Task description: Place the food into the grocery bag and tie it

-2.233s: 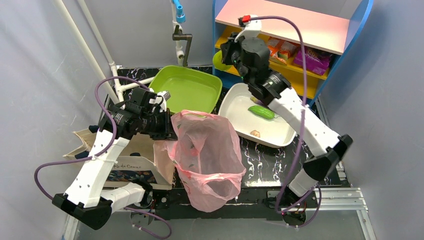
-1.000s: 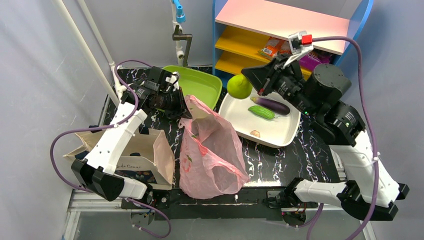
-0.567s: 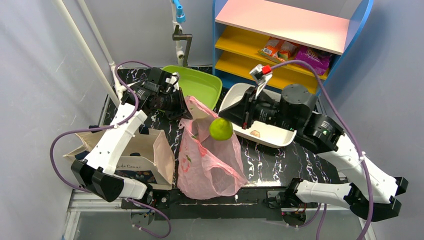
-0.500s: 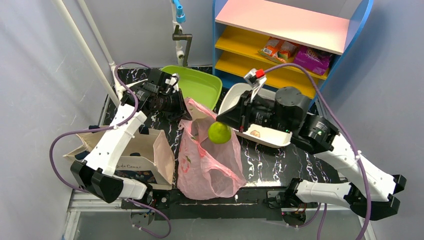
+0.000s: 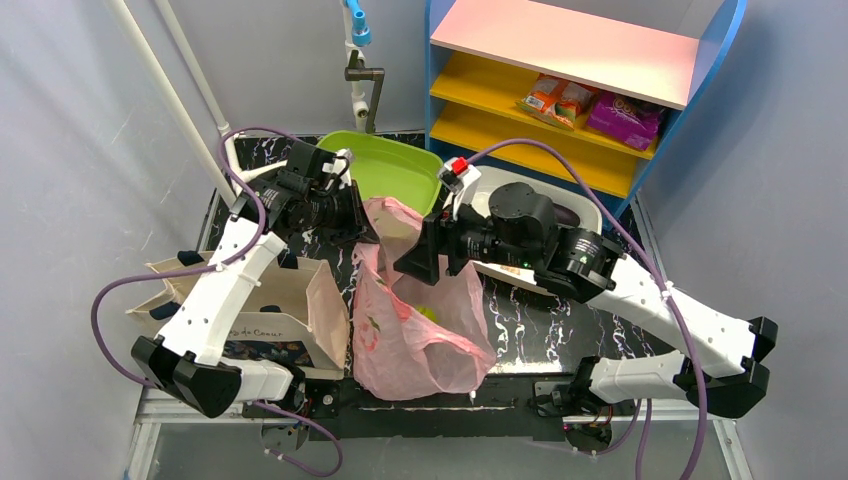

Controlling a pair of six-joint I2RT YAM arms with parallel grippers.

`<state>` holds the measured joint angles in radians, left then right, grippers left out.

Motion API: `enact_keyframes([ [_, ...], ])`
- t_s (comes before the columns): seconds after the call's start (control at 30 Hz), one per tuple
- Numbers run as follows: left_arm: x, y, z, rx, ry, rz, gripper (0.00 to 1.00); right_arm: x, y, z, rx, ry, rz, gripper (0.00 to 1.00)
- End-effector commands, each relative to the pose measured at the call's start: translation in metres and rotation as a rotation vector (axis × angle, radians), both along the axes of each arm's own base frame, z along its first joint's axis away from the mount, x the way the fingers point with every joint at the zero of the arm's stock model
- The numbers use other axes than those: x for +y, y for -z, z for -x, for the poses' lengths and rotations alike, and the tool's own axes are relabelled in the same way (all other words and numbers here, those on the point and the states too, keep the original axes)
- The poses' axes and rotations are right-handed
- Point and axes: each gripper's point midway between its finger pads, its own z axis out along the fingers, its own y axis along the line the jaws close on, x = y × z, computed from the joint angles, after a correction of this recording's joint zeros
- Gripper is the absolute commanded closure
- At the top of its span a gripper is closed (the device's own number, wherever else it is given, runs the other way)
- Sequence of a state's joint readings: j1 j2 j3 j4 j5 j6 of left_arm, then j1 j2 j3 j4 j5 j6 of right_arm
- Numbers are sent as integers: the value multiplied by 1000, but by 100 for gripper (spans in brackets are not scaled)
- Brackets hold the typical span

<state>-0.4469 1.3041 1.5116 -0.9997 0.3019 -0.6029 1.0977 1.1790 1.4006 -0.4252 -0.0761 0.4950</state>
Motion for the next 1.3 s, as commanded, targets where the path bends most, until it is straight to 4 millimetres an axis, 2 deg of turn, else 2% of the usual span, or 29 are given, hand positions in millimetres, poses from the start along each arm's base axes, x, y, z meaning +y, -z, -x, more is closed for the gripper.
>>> enact_keyframes([
  [0.0,9,-2,12,-8,1,-11,100,3,-31,2,-59,-3,-66,21],
  [0.4,17,2,22,-24,7,-22,100,4,-58,-11,-148,27,-55,15],
  [0.6,20,3,28,-22,11,-31,99,-7,-75,-29,-194,144,-74,14],
  [0.77,25,2,37,-20,15,-34,62,-17,-73,-41,-213,227,-60,14],
  [0.83,26,2,42,-7,20,-33,53,-17,-71,-43,-214,240,-57,14],
  [0.9,26,0,48,3,27,-25,48,-17,-71,-45,-218,247,-52,14],
  [1.03,27,-1,57,24,35,-20,49,-15,-70,-50,-222,262,-42,14],
  [1.17,28,0,67,51,58,-18,58,-14,-69,-56,-226,291,-24,14],
  [1.27,33,5,72,57,58,-38,71,-16,-68,-61,-229,320,-11,14],
])
